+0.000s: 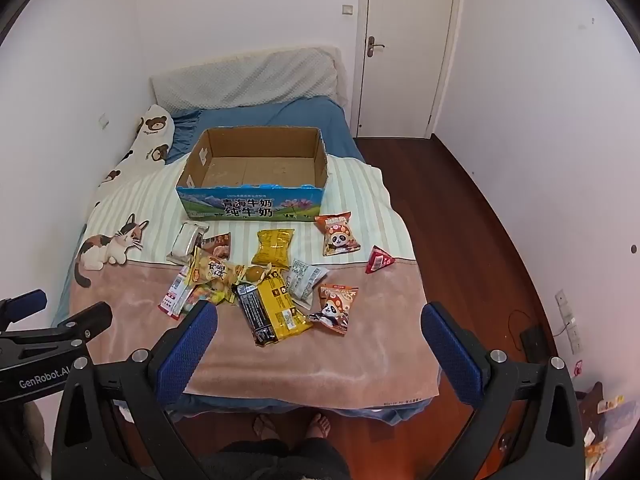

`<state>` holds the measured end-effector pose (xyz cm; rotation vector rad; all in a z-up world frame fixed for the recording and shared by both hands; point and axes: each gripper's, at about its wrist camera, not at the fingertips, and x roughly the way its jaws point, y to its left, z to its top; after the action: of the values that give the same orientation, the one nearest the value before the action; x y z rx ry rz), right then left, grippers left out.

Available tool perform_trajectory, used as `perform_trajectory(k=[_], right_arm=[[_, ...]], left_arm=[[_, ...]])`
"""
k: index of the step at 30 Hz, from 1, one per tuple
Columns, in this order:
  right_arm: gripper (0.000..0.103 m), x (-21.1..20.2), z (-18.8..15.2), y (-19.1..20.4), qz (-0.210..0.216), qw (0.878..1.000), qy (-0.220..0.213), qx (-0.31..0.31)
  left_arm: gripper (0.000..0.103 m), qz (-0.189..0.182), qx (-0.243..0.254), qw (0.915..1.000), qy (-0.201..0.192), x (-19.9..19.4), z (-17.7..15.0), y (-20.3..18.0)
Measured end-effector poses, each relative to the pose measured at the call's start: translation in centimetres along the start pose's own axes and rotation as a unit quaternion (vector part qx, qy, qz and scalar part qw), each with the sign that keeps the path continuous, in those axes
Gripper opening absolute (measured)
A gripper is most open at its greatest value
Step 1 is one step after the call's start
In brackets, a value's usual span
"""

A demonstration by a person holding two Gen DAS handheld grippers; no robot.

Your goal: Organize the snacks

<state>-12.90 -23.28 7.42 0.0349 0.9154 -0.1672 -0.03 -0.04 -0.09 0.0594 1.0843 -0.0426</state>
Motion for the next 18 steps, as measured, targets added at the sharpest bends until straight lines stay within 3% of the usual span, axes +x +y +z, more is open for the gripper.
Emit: perform_trajectory(k=[18], right_arm=[[0.103, 0.2, 0.1, 0.1, 0.001, 1.000, 0.008, 0.004]], left_arm=[[0.103, 0.002, 0.011, 0.9999, 0.006, 0.2, 0.4, -0.6]])
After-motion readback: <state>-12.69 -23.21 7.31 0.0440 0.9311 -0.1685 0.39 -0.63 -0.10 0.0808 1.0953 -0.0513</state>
